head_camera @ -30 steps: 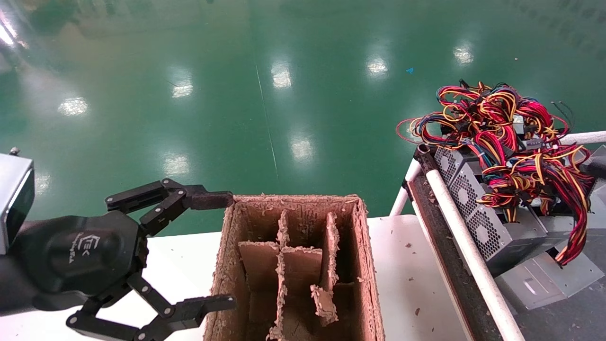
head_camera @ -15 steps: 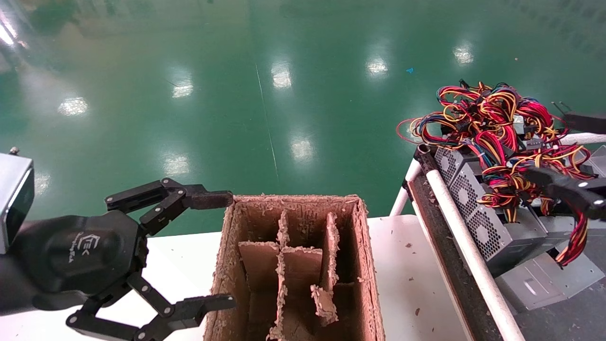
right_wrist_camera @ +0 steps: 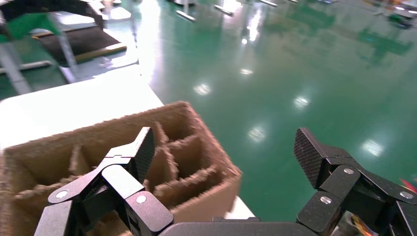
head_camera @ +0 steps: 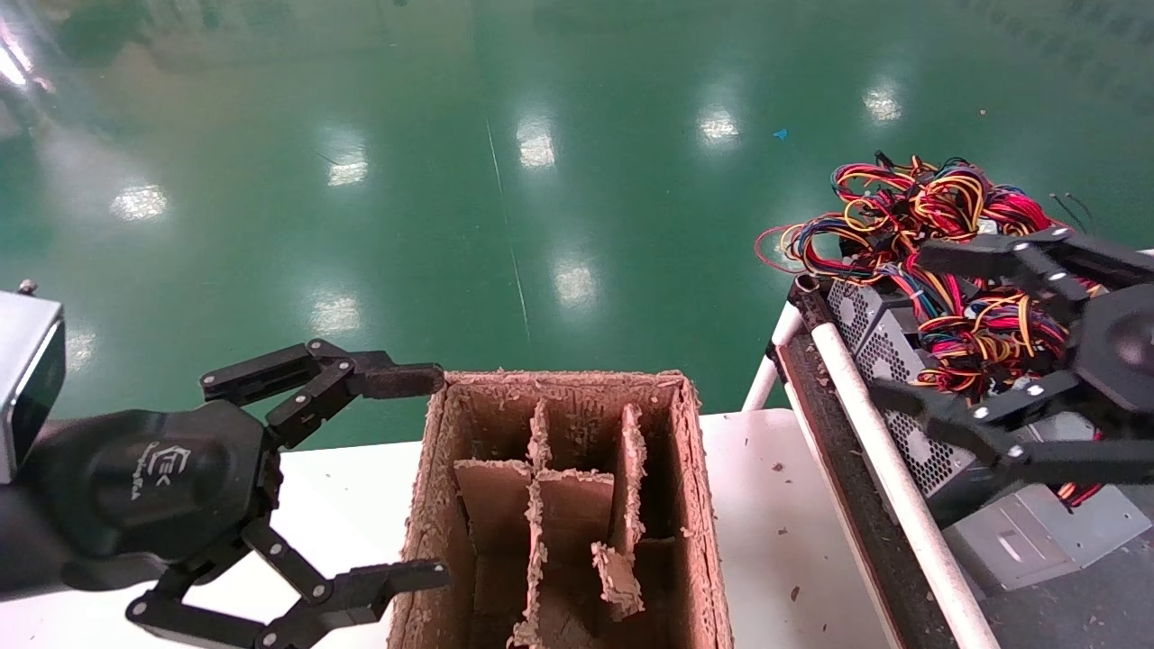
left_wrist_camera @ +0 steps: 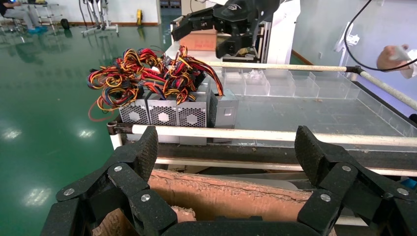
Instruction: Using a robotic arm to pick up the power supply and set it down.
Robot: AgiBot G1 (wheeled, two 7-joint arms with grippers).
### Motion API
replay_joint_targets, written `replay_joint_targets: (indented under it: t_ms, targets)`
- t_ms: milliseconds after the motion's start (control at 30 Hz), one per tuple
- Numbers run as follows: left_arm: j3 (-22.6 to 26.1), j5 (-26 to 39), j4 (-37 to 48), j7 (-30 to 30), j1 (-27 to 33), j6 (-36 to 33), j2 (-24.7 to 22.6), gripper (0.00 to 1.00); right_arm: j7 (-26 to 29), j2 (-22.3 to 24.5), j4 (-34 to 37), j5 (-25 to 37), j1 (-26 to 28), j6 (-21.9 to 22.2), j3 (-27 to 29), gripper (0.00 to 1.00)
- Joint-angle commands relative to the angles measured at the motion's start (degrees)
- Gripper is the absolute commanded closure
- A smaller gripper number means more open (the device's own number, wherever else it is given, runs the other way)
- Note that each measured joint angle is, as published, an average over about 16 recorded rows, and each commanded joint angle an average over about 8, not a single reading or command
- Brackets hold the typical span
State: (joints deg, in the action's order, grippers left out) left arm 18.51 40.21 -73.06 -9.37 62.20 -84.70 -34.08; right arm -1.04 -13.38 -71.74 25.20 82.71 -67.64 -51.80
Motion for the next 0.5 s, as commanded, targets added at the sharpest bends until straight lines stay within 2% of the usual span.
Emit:
replay_joint_targets:
  t_ms: [33,500]
  targets:
    - [0.0,0.0,0.0,0.0,0.0,0.0,0.0,0.0,0.7,-1.2,-0.1,1.0,-1.2,-1.0,2.1,0.0]
    - [0.0,0.0,0.0,0.0,0.0,0.0,0.0,0.0,5.5,-10.1,-0.9,7.8,-9.9,-8.4,16.7,0.0]
